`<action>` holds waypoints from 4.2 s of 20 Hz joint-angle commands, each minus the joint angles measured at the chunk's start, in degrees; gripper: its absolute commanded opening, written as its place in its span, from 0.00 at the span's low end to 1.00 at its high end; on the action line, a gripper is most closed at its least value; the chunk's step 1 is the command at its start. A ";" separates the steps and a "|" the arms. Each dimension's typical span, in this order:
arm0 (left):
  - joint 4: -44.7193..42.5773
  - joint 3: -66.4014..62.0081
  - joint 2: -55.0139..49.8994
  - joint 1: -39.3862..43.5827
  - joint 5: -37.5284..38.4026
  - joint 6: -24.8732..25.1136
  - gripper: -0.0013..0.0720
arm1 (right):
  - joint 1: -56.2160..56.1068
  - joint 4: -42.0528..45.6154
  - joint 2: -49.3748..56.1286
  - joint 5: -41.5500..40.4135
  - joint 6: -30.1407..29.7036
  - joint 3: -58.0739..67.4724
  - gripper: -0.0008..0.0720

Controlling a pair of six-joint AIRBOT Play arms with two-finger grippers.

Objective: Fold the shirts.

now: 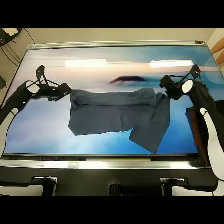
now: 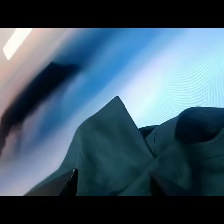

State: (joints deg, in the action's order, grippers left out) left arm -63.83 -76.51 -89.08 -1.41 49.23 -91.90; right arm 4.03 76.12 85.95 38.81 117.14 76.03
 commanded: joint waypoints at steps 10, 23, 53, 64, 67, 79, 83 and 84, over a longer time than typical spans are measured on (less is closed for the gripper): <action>1.97 16.37 1.36 -7.65 28.50 9.55 0.69 | 21.84 0.44 -5.97 41.24 -28.15 -2.99 0.75; 7.96 21.77 0.28 -0.26 14.47 6.93 0.05 | 21.31 -14.25 3.06 36.09 -32.20 -10.29 0.78; -2.91 -33.18 44.50 -0.76 5.79 4.07 0.05 | 16.06 -7.87 -57.29 -1.11 -41.83 14.36 0.08; -10.38 -21.27 31.41 -0.76 21.79 4.07 0.05 | 16.00 -7.61 -34.18 34.34 -35.89 14.32 0.07; -10.40 -8.41 21.70 -0.81 17.75 6.60 0.05 | 15.89 -15.76 -16.76 42.97 -32.68 11.78 0.07; -3.23 -14.58 -11.41 -3.45 5.62 5.66 0.05 | 3.67 -20.33 12.46 6.45 -25.66 11.19 0.08; -3.23 -17.77 -11.04 -6.49 18.93 12.00 0.05 | 6.05 -13.09 7.63 25.94 -30.34 11.19 0.08; -3.26 -17.51 -11.43 -7.04 22.60 12.00 0.05 | 5.99 -11.28 7.56 32.24 -28.98 11.04 0.08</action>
State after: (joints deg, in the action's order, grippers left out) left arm -67.44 -92.77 -99.59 -6.79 62.72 -82.59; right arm 9.41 59.79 94.85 57.08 88.47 87.22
